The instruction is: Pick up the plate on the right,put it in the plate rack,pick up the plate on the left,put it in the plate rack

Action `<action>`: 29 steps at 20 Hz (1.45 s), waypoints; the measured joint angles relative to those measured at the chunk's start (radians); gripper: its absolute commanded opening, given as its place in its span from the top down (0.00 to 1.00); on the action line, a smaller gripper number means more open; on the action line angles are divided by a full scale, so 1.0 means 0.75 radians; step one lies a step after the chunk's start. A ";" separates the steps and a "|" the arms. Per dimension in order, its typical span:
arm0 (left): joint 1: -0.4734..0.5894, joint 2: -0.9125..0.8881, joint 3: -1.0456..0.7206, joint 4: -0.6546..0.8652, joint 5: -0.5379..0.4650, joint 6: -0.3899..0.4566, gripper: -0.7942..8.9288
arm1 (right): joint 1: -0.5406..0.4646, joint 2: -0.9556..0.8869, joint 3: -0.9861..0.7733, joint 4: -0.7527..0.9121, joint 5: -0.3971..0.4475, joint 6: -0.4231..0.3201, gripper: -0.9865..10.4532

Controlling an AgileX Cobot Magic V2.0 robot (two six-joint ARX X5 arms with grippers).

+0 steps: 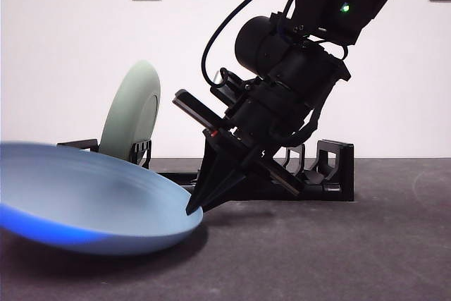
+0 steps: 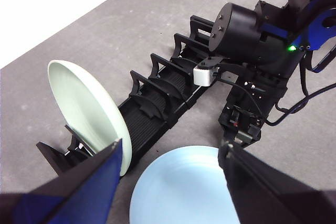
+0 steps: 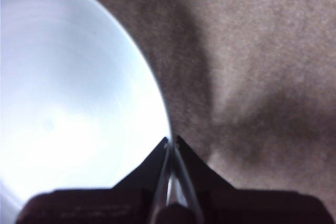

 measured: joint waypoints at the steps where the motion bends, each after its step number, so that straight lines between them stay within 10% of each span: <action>1: 0.000 0.000 0.000 -0.001 0.001 0.002 0.60 | 0.000 0.000 0.000 -0.003 0.000 0.002 0.92; 10: -0.297 0.104 0.000 -0.158 0.045 0.124 0.60 | -0.064 -0.382 0.001 -0.366 0.187 -0.040 0.92; 21: -0.912 0.544 0.000 -0.069 -0.387 0.240 0.60 | -0.166 -0.759 0.001 -0.692 0.207 -0.129 0.92; 25: -0.915 0.633 0.000 -0.026 -0.421 0.269 0.90 | -0.166 -0.776 0.001 -0.741 0.208 -0.141 0.92; 29: -0.915 0.643 0.000 0.014 -0.430 0.291 0.93 | -0.169 -0.782 0.001 -0.756 0.228 -0.158 0.92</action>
